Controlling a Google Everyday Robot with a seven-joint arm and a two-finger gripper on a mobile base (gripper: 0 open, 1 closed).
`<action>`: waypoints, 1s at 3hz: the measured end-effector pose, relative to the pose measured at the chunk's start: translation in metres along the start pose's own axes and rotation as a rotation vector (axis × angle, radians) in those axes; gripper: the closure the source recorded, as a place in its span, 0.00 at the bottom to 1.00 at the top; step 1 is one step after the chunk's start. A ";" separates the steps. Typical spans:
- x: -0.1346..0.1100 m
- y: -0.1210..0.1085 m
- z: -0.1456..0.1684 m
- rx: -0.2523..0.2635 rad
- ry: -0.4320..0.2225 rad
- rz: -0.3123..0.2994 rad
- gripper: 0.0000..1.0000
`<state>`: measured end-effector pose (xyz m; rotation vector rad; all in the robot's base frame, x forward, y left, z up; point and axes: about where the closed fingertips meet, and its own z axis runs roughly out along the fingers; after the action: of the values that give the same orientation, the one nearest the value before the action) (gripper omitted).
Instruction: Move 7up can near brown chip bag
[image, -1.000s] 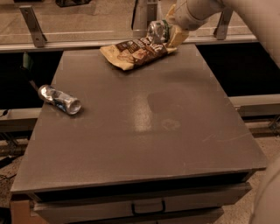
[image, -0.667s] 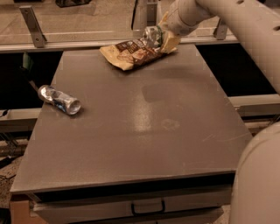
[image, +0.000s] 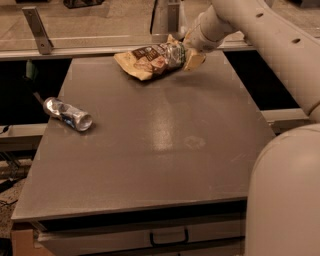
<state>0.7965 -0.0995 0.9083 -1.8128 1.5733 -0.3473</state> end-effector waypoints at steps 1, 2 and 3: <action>0.007 0.005 0.009 -0.025 0.011 0.016 0.63; 0.012 0.007 0.013 -0.040 0.020 0.027 0.39; 0.013 0.008 0.012 -0.047 0.027 0.036 0.15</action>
Offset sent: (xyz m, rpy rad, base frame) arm 0.0066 -0.0155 -0.0156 -0.0095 0.0562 -0.0406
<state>0.8004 -0.1082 0.8911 -1.8202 1.6430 -0.3219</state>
